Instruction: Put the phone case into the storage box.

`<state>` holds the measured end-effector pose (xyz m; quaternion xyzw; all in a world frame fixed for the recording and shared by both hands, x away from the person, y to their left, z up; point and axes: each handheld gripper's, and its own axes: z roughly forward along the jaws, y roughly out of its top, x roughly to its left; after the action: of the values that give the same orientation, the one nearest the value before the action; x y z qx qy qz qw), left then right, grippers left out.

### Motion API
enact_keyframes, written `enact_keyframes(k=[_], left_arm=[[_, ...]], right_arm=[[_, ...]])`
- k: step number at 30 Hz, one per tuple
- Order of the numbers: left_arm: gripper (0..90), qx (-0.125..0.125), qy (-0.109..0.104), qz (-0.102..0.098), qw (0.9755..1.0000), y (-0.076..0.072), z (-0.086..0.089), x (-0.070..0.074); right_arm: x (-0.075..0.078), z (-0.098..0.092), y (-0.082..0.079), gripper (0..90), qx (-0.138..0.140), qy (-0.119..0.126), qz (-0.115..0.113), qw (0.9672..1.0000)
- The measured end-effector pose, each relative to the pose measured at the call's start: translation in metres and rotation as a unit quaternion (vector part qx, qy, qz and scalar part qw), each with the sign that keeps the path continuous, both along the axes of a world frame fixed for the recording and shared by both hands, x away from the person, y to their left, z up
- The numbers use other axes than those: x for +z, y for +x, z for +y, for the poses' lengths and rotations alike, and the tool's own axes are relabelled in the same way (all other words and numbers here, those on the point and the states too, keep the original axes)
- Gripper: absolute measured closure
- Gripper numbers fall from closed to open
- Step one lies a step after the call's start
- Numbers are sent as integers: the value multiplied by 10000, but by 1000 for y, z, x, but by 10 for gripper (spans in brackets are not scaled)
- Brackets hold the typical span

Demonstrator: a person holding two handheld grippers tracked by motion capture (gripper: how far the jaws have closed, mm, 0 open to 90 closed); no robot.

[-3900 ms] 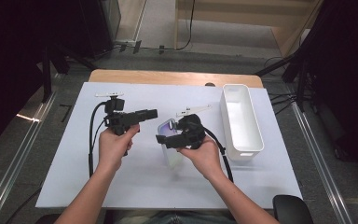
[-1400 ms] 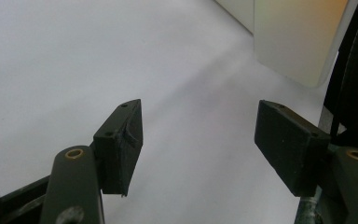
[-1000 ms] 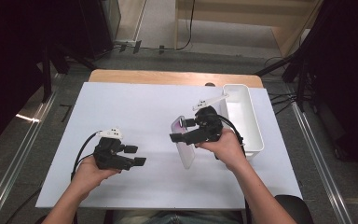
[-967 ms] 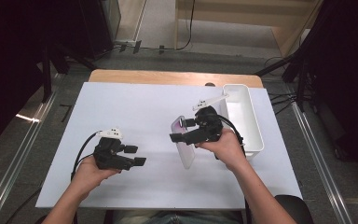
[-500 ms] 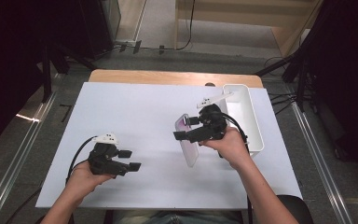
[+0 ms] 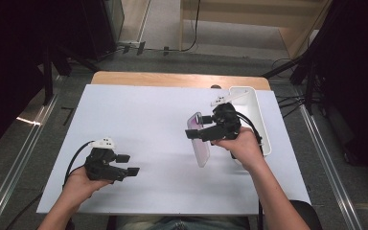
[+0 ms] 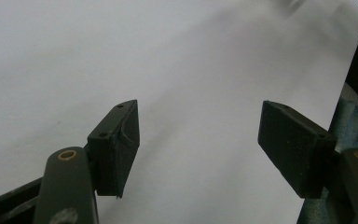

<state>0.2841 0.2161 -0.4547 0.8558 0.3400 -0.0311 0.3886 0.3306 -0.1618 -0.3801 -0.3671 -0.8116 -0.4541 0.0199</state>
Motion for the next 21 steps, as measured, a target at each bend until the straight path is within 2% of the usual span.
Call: enact_keyframes(k=[17,21], left_arm=[[290,14,-44,61,10000,1,1,1],[290,-2,-11,8,10000,1,0,1]], right_arm=[[12,-23,1,149,-323,25,-86,9994],[15,-29,1,149,-371,-6,-113,9992]])
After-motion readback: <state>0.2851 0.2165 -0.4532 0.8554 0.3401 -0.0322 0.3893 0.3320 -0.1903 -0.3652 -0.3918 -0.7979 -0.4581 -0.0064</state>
